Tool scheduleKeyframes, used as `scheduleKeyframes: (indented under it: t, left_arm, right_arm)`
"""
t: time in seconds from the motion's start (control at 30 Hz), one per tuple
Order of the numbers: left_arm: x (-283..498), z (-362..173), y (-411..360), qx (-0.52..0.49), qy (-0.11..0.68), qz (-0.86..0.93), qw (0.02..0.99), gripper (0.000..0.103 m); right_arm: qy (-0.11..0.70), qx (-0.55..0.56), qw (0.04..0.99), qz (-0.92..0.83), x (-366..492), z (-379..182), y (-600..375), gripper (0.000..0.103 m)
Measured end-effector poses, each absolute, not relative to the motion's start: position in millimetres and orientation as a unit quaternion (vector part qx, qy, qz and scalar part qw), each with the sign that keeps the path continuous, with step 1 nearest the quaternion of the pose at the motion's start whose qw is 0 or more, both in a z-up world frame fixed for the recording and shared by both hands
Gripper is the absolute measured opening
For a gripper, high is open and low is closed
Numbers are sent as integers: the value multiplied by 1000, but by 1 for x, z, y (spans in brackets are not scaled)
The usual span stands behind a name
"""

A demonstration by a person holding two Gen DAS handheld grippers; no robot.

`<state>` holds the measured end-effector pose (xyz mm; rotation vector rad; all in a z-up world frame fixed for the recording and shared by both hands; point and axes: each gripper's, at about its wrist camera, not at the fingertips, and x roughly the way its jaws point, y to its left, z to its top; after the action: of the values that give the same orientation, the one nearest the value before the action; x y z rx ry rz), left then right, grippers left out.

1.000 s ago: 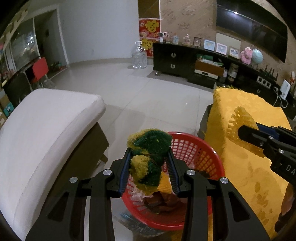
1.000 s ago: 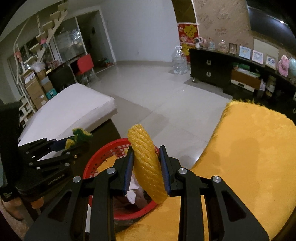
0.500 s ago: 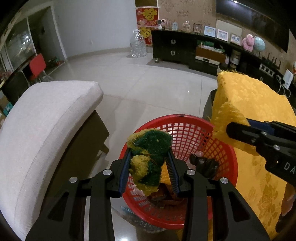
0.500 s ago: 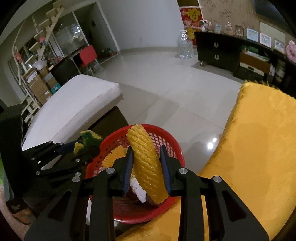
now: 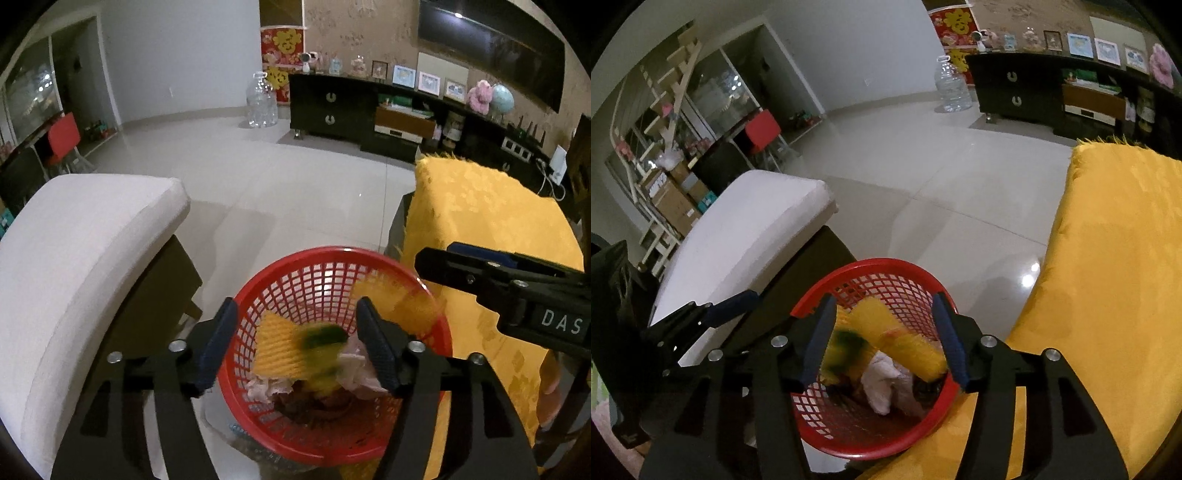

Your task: Collect trash

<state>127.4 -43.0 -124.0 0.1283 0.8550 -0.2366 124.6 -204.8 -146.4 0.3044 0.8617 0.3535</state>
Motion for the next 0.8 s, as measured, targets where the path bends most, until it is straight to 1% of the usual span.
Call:
scheduleKeyframes:
  t: [0.07, 0.27, 0.4, 0.6, 0.67, 0.7, 0.8]
  left_arm:
    - [127, -121, -40, 56, 409, -109, 904, 74]
    - [127, -112, -32, 42, 395, -90, 913, 82]
    - [124, -103, -28, 38, 381, -81, 920, 83]
    - [116, -93, -24, 44, 365, -71, 927, 83]
    - [111, -88, -20, 43, 359, -63, 930, 84]
    - [109, -86, -18, 43, 355, -59, 932, 84]
    - [99, -76, -15, 46, 337, -48, 939, 85]
  right_arm:
    - [411, 150, 883, 169, 123, -144, -207, 54]
    - [395, 133, 895, 156, 114, -133, -208, 63]
    - [381, 92, 910, 136, 104, -129, -201, 75]
    - [368, 35, 922, 119, 91, -127, -192, 81]
    - [362, 29, 925, 110, 87, -124, -192, 85]
    - [359, 28, 927, 106, 85, -123, -193, 89]
    - [345, 24, 934, 92, 75, -114, -196, 93]
